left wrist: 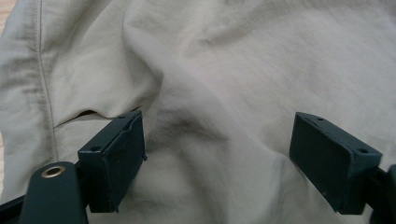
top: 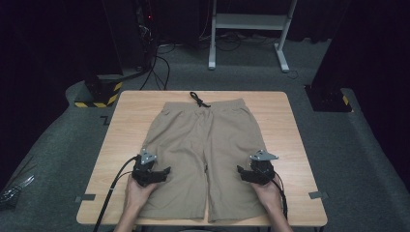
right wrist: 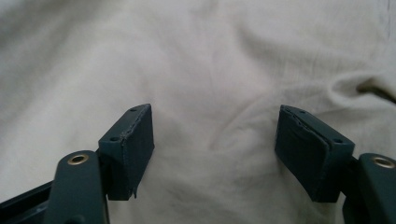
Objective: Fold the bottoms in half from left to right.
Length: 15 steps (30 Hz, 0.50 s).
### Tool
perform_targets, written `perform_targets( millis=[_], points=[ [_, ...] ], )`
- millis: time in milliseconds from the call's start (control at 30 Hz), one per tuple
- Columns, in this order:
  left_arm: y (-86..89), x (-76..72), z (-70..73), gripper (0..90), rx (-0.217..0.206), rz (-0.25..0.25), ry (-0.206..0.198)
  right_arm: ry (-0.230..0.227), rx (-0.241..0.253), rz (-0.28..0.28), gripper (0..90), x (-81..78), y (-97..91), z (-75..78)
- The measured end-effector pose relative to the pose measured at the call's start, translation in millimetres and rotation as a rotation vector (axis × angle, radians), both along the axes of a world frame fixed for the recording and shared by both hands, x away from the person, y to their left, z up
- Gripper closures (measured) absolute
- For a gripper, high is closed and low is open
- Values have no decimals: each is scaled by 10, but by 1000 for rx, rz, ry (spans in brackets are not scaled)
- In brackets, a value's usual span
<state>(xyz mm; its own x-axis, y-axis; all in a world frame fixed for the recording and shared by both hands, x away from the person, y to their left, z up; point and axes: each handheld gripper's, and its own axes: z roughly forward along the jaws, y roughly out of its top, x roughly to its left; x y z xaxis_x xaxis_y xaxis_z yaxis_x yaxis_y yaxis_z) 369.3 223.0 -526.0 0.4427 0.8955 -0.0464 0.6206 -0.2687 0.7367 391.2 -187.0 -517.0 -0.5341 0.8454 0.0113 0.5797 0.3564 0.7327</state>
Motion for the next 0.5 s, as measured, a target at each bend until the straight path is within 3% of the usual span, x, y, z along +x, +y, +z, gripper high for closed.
perform_targets(
  millis=[500],
  points=[
    [-7,115,165,190,-59,-20,6,-2,59,14,362,148,-7,165]
  ],
)
